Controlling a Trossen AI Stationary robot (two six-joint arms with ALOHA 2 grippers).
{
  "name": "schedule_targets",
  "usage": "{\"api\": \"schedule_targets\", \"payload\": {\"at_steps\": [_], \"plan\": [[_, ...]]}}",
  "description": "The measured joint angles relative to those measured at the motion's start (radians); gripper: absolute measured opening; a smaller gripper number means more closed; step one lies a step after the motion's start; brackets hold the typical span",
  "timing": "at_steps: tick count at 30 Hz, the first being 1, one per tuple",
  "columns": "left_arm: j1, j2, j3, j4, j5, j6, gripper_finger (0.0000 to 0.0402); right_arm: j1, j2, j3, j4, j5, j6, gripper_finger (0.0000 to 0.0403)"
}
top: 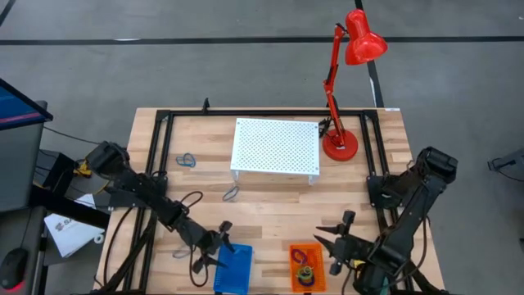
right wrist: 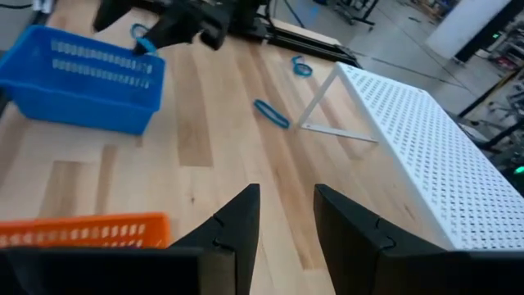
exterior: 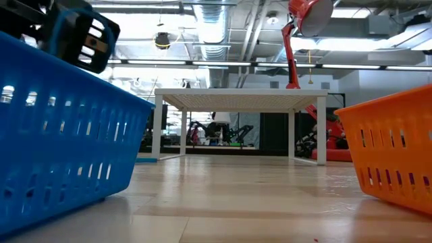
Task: Pick & Place Office Desk Supplies
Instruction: Put the blue rubber band into the blue bin
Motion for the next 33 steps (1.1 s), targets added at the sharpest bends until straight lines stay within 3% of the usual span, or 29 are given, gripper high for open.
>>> {"api": "schedule_targets", "payload": {"at_steps": [5, 11, 17, 21, 33], "plan": [[-0.010, -0.081, 0.000, -0.126, 0.015, -0.003, 0.0254, 0.015, 0.000, 0.000, -0.003, 0.004, 0.000, 0.0113], [-0.013, -0.124, 0.001, -0.133, 0.144, -0.007, 0.0259, 0.033, 0.000, 0.000, -0.026, 0.026, 0.041, 0.0113], [-0.013, -0.092, 0.000, -0.115, 0.145, -0.037, 0.0259, 0.063, -0.004, 0.000, -0.025, 0.064, 0.052, 0.0113], [0.004, -0.065, 0.002, -0.134, 0.145, -0.135, 0.0259, 0.068, -0.022, 0.000, -0.022, 0.075, 0.052, 0.0113], [0.017, -0.046, 0.023, -0.075, 0.139, -0.132, 0.0259, 0.059, -0.026, 0.000, -0.022, 0.082, 0.049, 0.0113]]}}
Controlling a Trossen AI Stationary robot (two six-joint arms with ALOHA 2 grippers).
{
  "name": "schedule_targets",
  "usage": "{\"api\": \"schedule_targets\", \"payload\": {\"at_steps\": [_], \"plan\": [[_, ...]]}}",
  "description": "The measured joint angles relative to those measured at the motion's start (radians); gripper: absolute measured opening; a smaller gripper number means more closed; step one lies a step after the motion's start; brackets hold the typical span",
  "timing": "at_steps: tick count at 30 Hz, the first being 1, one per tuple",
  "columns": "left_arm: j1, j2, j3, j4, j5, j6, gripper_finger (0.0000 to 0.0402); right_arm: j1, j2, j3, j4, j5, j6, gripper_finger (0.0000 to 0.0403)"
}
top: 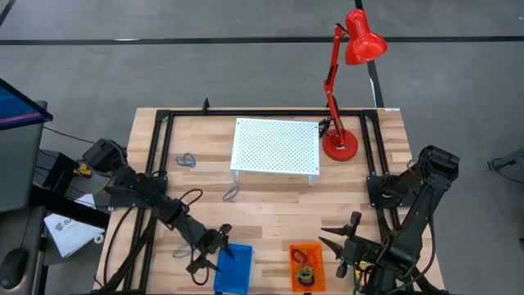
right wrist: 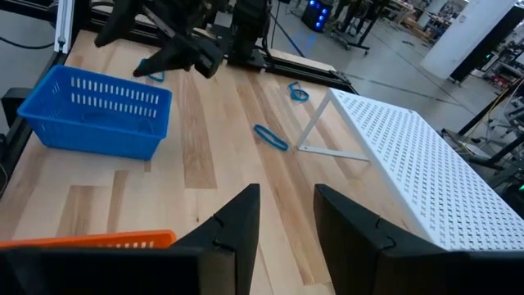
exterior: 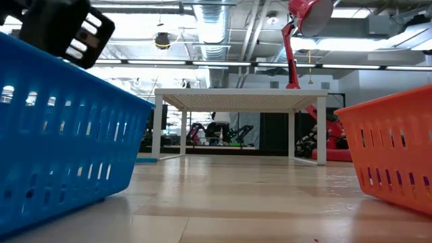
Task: Pick & Place Office Desk Supplies
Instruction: Put the blue rubber band into the blue bin
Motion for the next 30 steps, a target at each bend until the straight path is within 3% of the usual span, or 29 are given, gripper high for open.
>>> {"api": "schedule_targets", "payload": {"at_steps": [8, 14, 21, 25, 30], "plan": [[-0.001, -0.011, -0.003, -0.108, 0.024, -0.004, 0.0259, -0.002, 0.000, 0.000, 0.007, 0.000, -0.005, 0.0113], [-0.005, -0.166, -0.005, -0.347, 0.011, -0.111, 0.0255, -0.006, 0.000, 0.000, 0.009, 0.000, -0.006, 0.0113], [-0.073, -0.334, -0.004, -0.657, -0.082, -0.429, 0.0228, -0.015, 0.000, 0.000, 0.013, -0.001, -0.003, 0.0113], [-0.134, -0.325, -0.004, -0.778, -0.111, -0.645, 0.0211, -0.014, 0.000, 0.000, 0.020, -0.002, -0.001, 0.0113], [-0.200, -0.260, -0.004, -0.812, -0.112, -0.817, 0.0196, -0.007, 0.000, 0.000, 0.030, -0.004, -0.001, 0.0113]]}}
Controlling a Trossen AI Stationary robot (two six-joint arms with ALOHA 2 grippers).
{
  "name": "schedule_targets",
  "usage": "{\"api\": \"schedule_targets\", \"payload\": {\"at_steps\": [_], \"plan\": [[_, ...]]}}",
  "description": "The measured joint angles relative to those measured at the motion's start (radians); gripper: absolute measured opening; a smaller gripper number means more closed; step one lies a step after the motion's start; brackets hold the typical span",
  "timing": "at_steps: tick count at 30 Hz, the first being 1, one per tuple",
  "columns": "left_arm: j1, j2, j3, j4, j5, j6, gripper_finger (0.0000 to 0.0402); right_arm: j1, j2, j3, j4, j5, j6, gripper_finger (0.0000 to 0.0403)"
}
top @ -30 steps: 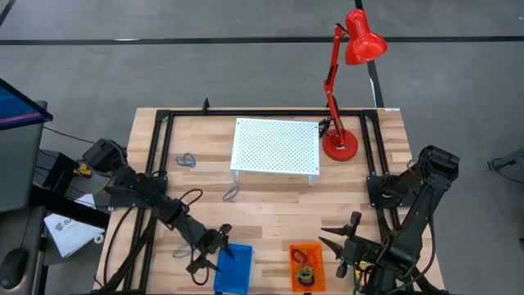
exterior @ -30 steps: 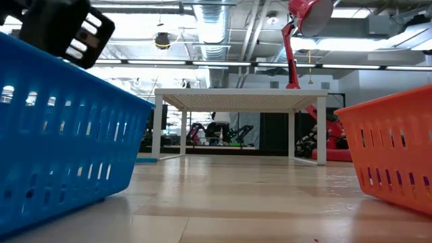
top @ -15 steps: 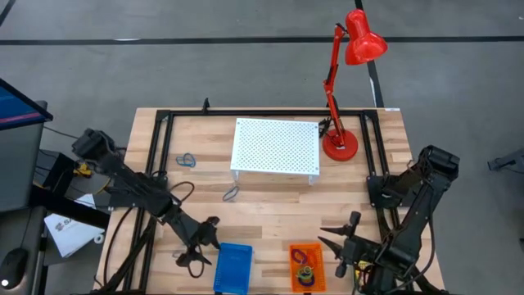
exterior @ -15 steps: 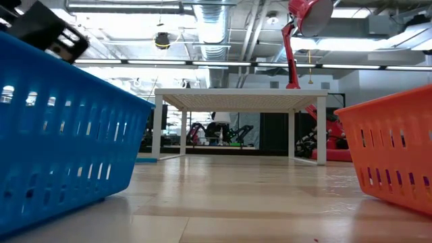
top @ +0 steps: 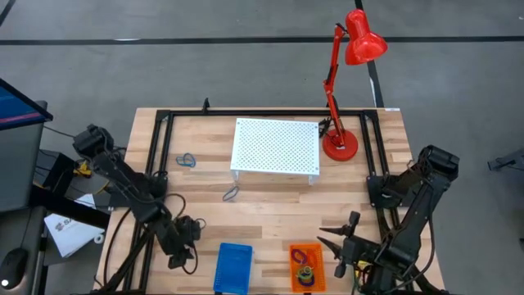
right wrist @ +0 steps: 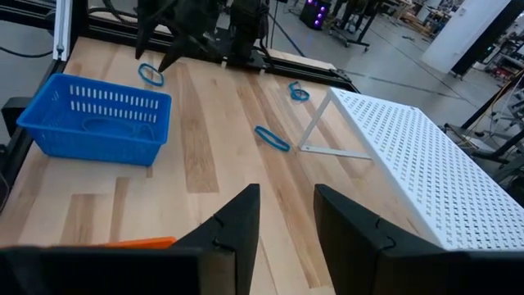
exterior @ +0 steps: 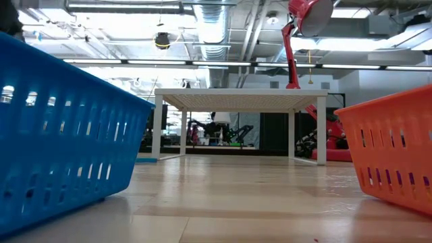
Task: Pick & Place Office Desk Supplies
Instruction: Put the blue rubber band into the blue bin
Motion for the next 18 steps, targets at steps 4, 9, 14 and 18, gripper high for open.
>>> {"api": "schedule_targets", "payload": {"at_steps": [4, 9, 14, 18], "plan": [[-0.039, 0.068, 0.000, 0.000, -0.002, -0.097, 0.0189, 0.001, 0.000, 0.000, 0.004, -0.001, 0.000, 0.0113], [-0.073, 0.151, 0.000, 0.011, -0.004, -0.179, 0.0187, 0.001, 0.000, 0.000, 0.005, -0.001, -0.005, 0.0113], [-0.079, 0.188, 0.001, 0.047, -0.017, -0.189, 0.0188, 0.001, 0.000, 0.000, 0.004, -0.001, -0.014, 0.0113], [-0.081, 0.195, 0.001, 0.056, -0.081, -0.235, 0.0180, 0.001, 0.000, 0.000, 0.004, -0.001, -0.015, 0.0113]]}}
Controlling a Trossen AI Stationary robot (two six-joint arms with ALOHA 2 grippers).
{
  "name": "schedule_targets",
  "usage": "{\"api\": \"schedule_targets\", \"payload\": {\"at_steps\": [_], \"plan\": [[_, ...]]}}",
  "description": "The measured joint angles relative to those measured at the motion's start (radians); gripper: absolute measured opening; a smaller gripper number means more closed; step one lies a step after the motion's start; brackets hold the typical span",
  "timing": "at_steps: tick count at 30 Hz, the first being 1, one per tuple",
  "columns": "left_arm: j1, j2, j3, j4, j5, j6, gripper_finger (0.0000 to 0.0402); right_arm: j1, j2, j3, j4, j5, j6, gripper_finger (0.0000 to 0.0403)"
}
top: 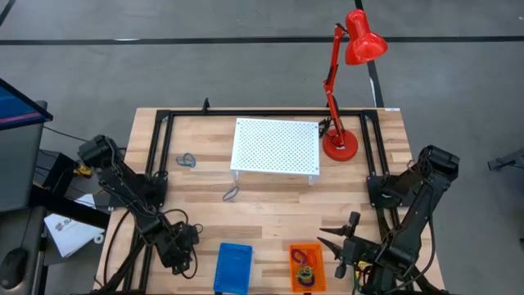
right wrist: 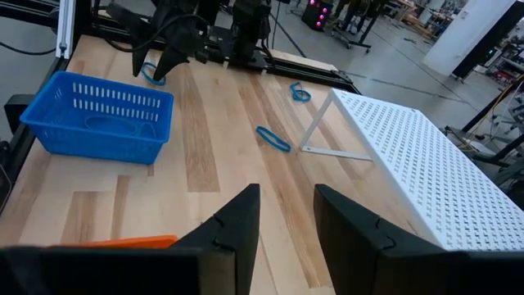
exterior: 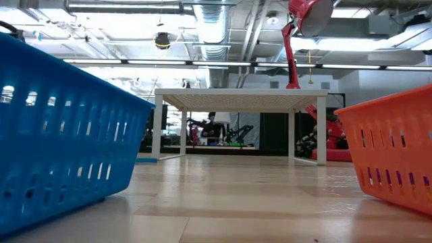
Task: Pick & Place Office Desk Supplies
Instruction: Put the blue rubber band into the blue bin
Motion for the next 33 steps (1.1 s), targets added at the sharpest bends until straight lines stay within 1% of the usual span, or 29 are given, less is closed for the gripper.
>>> {"api": "schedule_targets", "payload": {"at_steps": [3, 5, 8, 11, 12, 14, 18, 22, 25, 27, 30, 33], "plan": [[-0.001, 0.001, -0.006, 0.006, -0.026, -0.019, 0.0159, 0.000, 0.000, 0.000, 0.000, 0.000, 0.000, 0.0113], [0.000, 0.001, -0.016, 0.011, -0.037, -0.040, 0.0134, 0.000, 0.000, 0.000, 0.002, 0.000, 0.000, 0.0113], [0.001, 0.000, -0.034, 0.016, -0.042, -0.056, 0.0081, 0.000, 0.000, 0.000, 0.004, 0.000, 0.000, 0.0113], [0.001, 0.000, -0.040, 0.008, -0.048, -0.054, 0.0020, 0.000, 0.000, 0.000, 0.004, 0.000, 0.000, 0.0113], [0.001, 0.000, -0.040, 0.006, -0.050, -0.050, 0.0011, 0.000, 0.000, 0.000, 0.004, 0.000, 0.000, 0.0113], [-0.004, 0.001, -0.041, 0.011, -0.062, -0.013, 0.0008, 0.000, 0.000, 0.000, 0.004, 0.000, 0.000, 0.0113], [-0.028, -0.002, -0.047, 0.087, -0.114, 0.140, 0.0002, 0.000, 0.000, 0.000, 0.005, -0.001, 0.000, 0.0113], [-0.060, -0.028, -0.043, 0.260, -0.272, 0.326, 0.0001, 0.000, 0.000, 0.000, 0.006, -0.001, 0.000, 0.0113], [-0.081, -0.042, -0.044, 0.292, -0.370, 0.433, 0.0001, 0.000, 0.000, 0.000, 0.010, -0.001, 0.000, 0.0113], [-0.080, -0.043, -0.042, 0.296, -0.412, 0.479, 0.0001, 0.000, 0.000, 0.000, 0.011, -0.001, 0.000, 0.0113], [-0.076, -0.043, -0.043, 0.326, -0.458, 0.569, 0.0001, 0.000, 0.000, 0.000, 0.011, -0.001, 0.000, 0.0113], [-0.069, -0.043, -0.043, 0.432, -0.465, 0.726, 0.0000, 0.000, 0.000, 0.000, 0.010, -0.001, 0.000, 0.0113]]}}
